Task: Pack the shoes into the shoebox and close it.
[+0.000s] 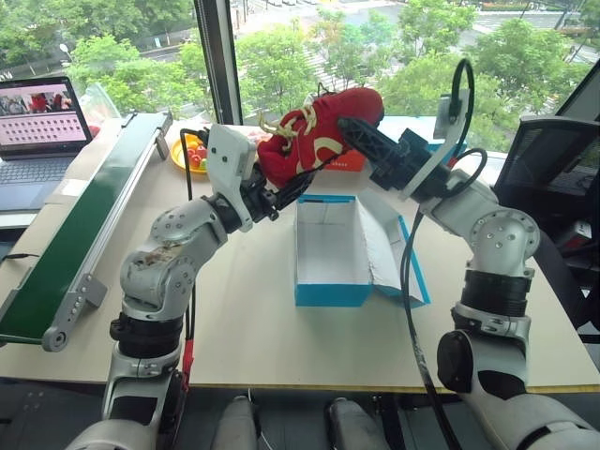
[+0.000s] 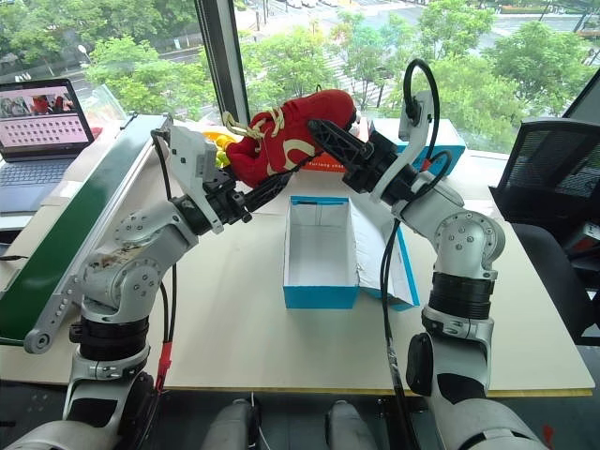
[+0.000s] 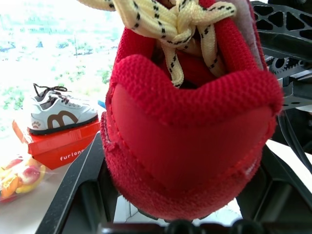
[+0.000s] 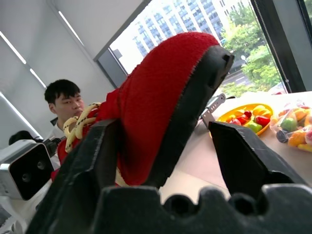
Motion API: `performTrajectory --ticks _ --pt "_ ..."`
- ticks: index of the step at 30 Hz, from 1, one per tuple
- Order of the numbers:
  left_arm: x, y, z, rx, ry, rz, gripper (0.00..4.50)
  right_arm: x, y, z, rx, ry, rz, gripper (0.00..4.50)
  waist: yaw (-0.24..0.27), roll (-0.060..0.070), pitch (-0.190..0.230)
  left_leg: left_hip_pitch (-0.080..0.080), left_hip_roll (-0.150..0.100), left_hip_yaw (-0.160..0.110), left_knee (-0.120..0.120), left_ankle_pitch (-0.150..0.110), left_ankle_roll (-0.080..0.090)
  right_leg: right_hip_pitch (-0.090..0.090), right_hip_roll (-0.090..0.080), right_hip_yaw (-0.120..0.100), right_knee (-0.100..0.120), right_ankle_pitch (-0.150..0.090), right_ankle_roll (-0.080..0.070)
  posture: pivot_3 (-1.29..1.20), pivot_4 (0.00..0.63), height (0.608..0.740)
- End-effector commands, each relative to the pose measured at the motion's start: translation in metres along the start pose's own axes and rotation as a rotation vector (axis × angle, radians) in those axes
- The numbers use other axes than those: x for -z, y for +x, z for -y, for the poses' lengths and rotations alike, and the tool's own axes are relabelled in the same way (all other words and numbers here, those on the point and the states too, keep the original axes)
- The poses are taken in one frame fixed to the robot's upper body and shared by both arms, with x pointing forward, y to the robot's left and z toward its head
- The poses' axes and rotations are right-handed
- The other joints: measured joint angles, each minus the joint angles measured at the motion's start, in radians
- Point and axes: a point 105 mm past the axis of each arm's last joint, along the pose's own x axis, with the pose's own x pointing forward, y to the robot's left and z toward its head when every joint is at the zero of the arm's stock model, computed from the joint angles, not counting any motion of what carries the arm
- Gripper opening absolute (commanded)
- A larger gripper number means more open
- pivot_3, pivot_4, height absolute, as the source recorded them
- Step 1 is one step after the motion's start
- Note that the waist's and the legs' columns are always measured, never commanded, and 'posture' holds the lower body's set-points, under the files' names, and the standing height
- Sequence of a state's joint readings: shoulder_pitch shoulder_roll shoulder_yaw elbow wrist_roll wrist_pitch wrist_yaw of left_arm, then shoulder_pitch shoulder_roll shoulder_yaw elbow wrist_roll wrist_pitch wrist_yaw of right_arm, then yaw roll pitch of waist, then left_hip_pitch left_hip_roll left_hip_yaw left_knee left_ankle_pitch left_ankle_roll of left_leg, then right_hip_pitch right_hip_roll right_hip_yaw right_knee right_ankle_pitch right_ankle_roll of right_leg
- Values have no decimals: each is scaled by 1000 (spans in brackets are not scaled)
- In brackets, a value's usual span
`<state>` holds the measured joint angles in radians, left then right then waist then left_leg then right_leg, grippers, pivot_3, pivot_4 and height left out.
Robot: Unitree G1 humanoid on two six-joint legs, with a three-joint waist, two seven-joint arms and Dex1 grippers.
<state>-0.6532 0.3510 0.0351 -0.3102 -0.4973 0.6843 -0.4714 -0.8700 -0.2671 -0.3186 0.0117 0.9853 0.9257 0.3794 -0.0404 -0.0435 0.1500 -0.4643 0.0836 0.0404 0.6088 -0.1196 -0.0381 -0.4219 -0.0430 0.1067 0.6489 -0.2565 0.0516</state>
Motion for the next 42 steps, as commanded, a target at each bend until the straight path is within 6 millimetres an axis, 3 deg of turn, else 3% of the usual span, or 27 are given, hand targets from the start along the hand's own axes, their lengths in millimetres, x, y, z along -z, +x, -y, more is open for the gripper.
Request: performTrajectory --ticks 1,3,7,9,12,14,23,30,36,42 --pt "-17 -6 -1 18 47 60 3784 -23 2 -14 -34 -59 52 581 0 0 0 0 0 0 0 0 0 0 0 0 0 0 0 0 150 740" --pt "-15 -12 -7 10 52 53 4500 -29 3 -16 -27 -86 50 406 0 0 0 0 0 0 0 0 0 0 0 0 0 0 0 0 150 740" --pt "-10 -28 -18 14 89 13 4500 -41 5 -13 17 -180 29 389 -3 1 1 0 0 0 0 0 0 0 0 0 0 0 0 0 150 740" --pt "-4 -47 -26 40 111 -45 4500 -44 7 -4 94 -319 -64 386 -6 1 1 0 0 0 0 0 0 -1 0 0 0 0 0 0 150 740" --pt "11 -68 -26 99 122 -176 4500 -16 4 15 184 -514 -325 385 -5 2 1 0 0 1 -1 0 0 -2 0 1 0 -1 -1 0 150 740" --pt "19 -75 -23 118 141 -232 4500 2 1 22 200 -497 -415 385 -3 2 1 0 0 1 -2 0 0 -2 0 0 -1 -2 -2 0 150 740" --pt "35 -81 0 133 111 -259 4500 63 -37 54 316 -414 -681 385 13 2 1 -3 0 0 0 0 0 -3 -1 -1 -1 -2 -2 0 150 740" --pt "39 -86 5 112 79 -255 4500 64 -55 60 362 -406 -751 385 17 2 1 -2 0 0 0 0 0 -3 -1 -1 0 -2 -2 0 150 740" --pt "41 -83 9 104 75 -248 4500 84 -72 86 407 -565 -880 385 22 1 1 -2 0 0 0 0 0 -2 -1 -1 -1 -2 -2 0 150 740" --pt "32 -86 3 75 103 -249 4500 86 -77 111 458 -645 -897 385 23 1 1 -1 0 0 1 0 0 -1 -1 -1 -1 -2 -2 0 150 740"
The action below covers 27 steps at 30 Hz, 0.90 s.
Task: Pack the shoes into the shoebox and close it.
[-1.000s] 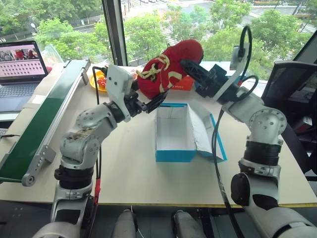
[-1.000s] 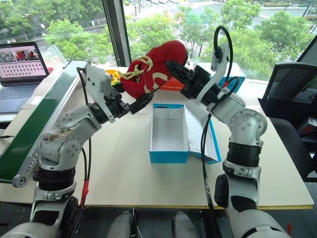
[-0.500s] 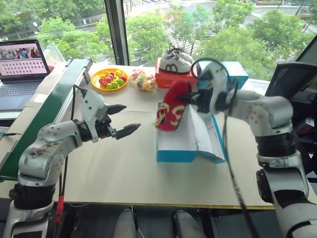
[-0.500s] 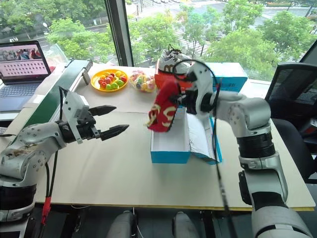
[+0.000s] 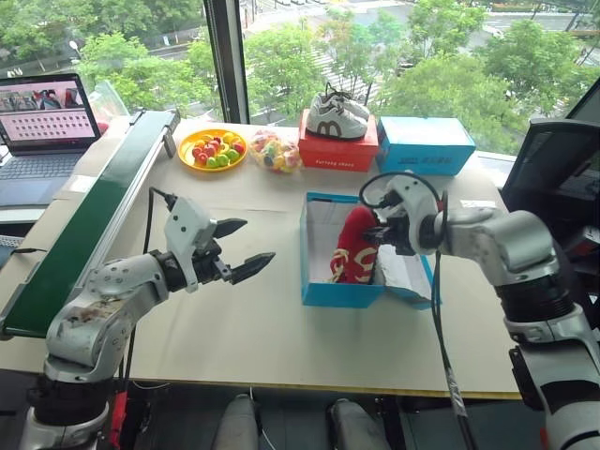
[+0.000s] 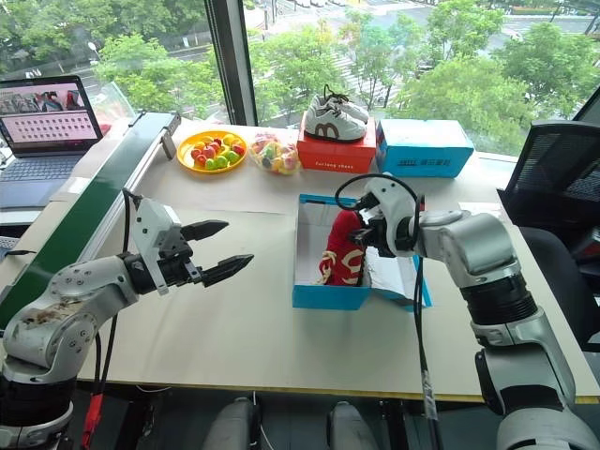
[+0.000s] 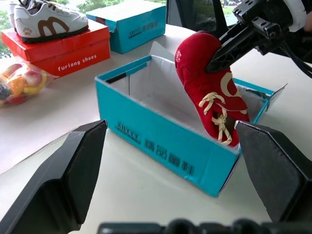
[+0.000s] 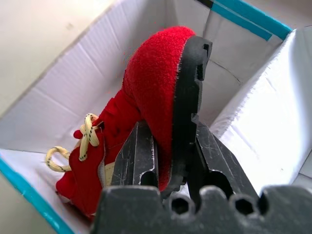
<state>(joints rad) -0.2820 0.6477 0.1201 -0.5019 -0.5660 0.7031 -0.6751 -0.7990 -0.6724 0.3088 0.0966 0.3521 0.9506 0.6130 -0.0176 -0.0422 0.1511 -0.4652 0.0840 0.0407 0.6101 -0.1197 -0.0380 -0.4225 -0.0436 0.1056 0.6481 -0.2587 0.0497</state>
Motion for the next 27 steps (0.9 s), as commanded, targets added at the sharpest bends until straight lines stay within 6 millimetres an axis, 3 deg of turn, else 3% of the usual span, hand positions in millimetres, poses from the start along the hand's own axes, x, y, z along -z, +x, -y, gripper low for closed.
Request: performTrajectory --ticks 1,6,10,18,23,24,27 --pt "-18 -6 -2 -20 58 29 4500 0 5 18 84 -37 13 1372 0 0 0 1 0 0 0 0 0 1 0 0 0 0 0 0 150 740" --pt "-21 -9 -1 -27 61 25 4500 -8 17 25 133 -71 45 3030 -1 0 0 2 0 0 0 0 0 1 0 0 0 0 0 0 150 740" --pt "-21 -10 -3 -37 67 16 4500 -28 26 24 157 -84 109 4372 -1 0 0 2 0 0 -1 0 0 0 0 0 0 0 0 0 150 740" --pt "-20 -16 -20 -108 79 2 4500 -66 19 16 145 -117 249 4475 1 0 0 2 0 0 -2 0 0 0 0 0 0 0 0 0 150 740" --pt "-1 -31 -53 -270 66 -92 4500 -117 -13 -10 -46 -56 524 4475 0 0 0 2 0 0 -2 0 0 0 0 0 1 0 0 0 150 740" --pt "6 -38 -67 -353 80 -130 4500 -131 -26 -18 -95 -64 625 4475 -2 0 0 2 0 0 -2 0 0 0 0 0 1 0 0 0 150 740" --pt "20 -64 -101 -553 86 -183 4500 -139 -42 -39 -185 -155 730 4475 -6 0 0 2 0 0 -3 0 0 -1 0 0 1 0 0 0 150 740"
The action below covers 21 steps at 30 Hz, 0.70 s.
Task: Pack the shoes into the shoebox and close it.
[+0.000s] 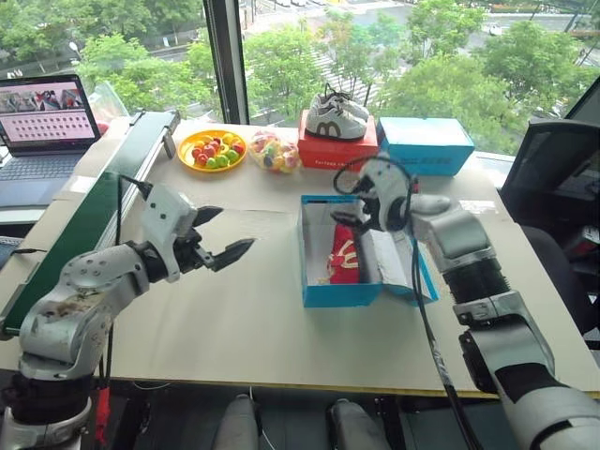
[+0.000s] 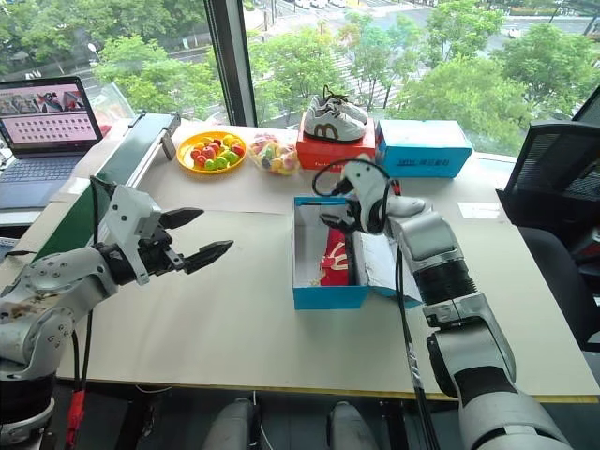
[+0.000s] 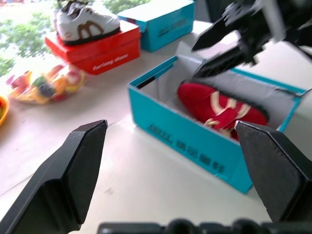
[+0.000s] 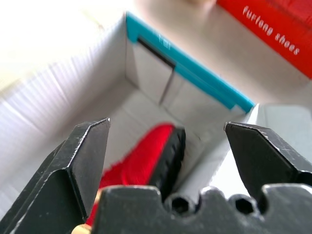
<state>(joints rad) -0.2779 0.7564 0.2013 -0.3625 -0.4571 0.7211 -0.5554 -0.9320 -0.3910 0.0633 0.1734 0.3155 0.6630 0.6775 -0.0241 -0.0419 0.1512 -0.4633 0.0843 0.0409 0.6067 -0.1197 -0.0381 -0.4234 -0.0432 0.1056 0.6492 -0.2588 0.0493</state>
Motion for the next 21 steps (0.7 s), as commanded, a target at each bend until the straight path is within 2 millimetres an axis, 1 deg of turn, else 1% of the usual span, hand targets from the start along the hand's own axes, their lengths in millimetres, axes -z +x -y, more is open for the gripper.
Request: performTrajectory --ticks 1,2,4,6,7,9,10,13,15,19,21 --pt "9 -18 -51 -259 35 -20 4500 -33 -12 -26 -133 -128 157 4475 2 0 0 0 0 0 0 0 0 0 0 0 0 0 0 0 150 740" --pt "12 -21 -59 -301 38 -23 4500 -30 -12 -31 -156 -120 155 4475 4 0 0 0 0 0 0 0 0 0 0 0 0 0 0 0 150 740" --pt "18 -29 -78 -401 2 -6 4500 -23 -14 -51 -275 -60 171 4475 6 -1 0 0 0 0 1 0 0 1 0 0 0 0 0 0 150 740" --pt "22 -37 -92 -479 -38 35 4500 -14 -14 -68 -362 3 179 4475 9 -1 0 0 0 0 1 0 0 1 0 -1 0 0 0 0 150 740" --pt "24 -42 -99 -530 -46 56 4500 -3 -11 -77 -391 22 165 4475 10 -1 0 0 0 0 1 0 0 1 0 -1 0 0 0 0 150 740" --pt "25 -48 -107 -583 -59 102 4500 16 -7 -90 -423 21 125 4475 10 -1 0 0 0 0 1 0 0 1 0 -1 0 0 0 0 150 740" --pt "28 -51 -111 -611 -66 108 4500 22 -3 -93 -415 19 117 4475 10 -1 0 0 0 0 1 0 0 1 0 -1 0 0 0 0 150 740" --pt "37 -60 -124 -682 -76 105 4500 33 4 -96 -383 4 103 4475 9 -1 0 0 0 0 1 0 0 0 0 -1 1 0 -1 0 150 740" --pt "44 -66 -132 -721 -89 98 4500 35 7 -99 -381 7 111 4475 9 -1 0 0 0 0 1 0 -1 0 0 -1 1 0 -1 0 150 740" --pt "61 -78 -148 -781 -157 90 4500 38 12 -96 -311 -11 129 4475 9 -1 -1 1 0 0 1 0 -1 0 0 -1 1 0 -1 0 150 740" --pt "64 -80 -154 -793 -182 101 4500 39 14 -96 -291 -7 137 4475 9 -1 -1 0 0 0 1 0 -1 0 0 -2 1 0 -1 0 150 740"
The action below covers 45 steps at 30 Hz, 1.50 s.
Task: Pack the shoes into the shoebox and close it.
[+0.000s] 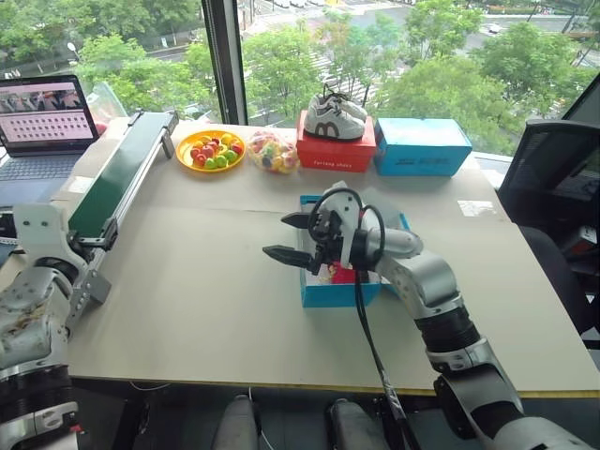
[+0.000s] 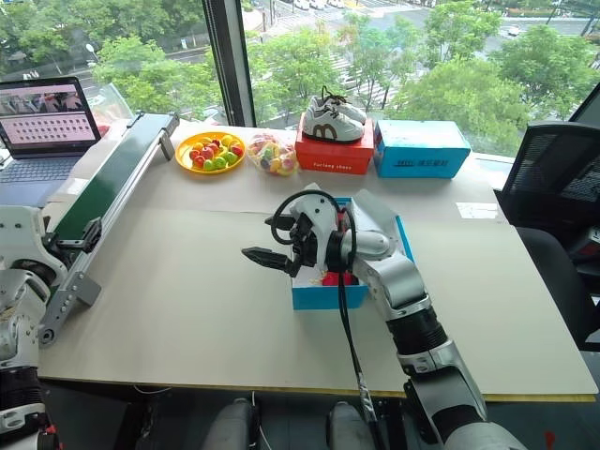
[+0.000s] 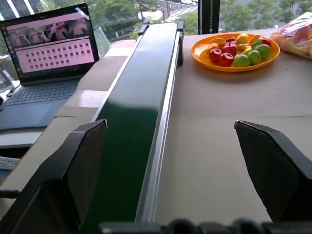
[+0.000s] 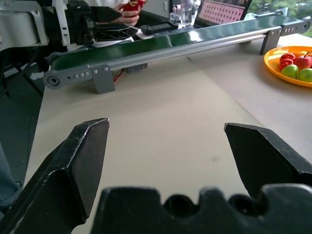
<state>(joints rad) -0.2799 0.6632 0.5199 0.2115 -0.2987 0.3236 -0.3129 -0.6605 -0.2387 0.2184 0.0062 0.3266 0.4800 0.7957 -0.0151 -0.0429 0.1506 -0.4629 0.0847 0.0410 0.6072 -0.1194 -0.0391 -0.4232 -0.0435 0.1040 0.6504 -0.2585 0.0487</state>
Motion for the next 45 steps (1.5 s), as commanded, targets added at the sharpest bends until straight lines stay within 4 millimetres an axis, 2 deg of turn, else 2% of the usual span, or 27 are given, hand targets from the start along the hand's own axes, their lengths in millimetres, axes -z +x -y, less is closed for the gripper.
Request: performTrajectory --ticks 1,5,12,18,27,36,45 --pt "-16 4 -20 -58 -13 67 4500 -8 0 4 54 -38 47 4475 0 0 0 0 0 0 0 0 0 0 0 0 0 0 0 0 150 740" --pt "-15 13 -15 -43 -4 57 4500 -8 2 6 86 -34 57 4475 3 -1 0 0 0 0 0 0 0 0 0 -1 0 0 0 0 150 740" --pt "-21 33 19 10 7 64 4500 -7 7 7 114 -32 65 4475 2 -1 -1 0 0 -1 0 0 -1 1 0 -3 0 0 0 0 150 740" --pt "-19 41 25 23 3 57 4500 -5 8 11 138 -57 57 4475 -5 -1 -1 0 0 -1 0 0 -1 0 0 -3 1 0 0 0 150 740" --pt "-15 44 10 -4 -10 48 4500 -5 4 22 196 -87 64 4475 -1 -1 -1 0 0 -1 1 1 -1 -1 0 -3 5 0 -1 0 150 740" --pt "-4 46 -20 -48 10 36 4500 -14 4 25 204 -89 101 4475 -1 -1 -1 0 0 -1 1 1 -1 -1 0 -4 5 0 -1 0 150 740" --pt "-6 50 -29 -48 18 35 4500 -23 2 25 194 -62 157 4475 0 -1 -1 0 0 -1 1 1 -1 -1 0 -5 6 -1 -2 0 150 740"
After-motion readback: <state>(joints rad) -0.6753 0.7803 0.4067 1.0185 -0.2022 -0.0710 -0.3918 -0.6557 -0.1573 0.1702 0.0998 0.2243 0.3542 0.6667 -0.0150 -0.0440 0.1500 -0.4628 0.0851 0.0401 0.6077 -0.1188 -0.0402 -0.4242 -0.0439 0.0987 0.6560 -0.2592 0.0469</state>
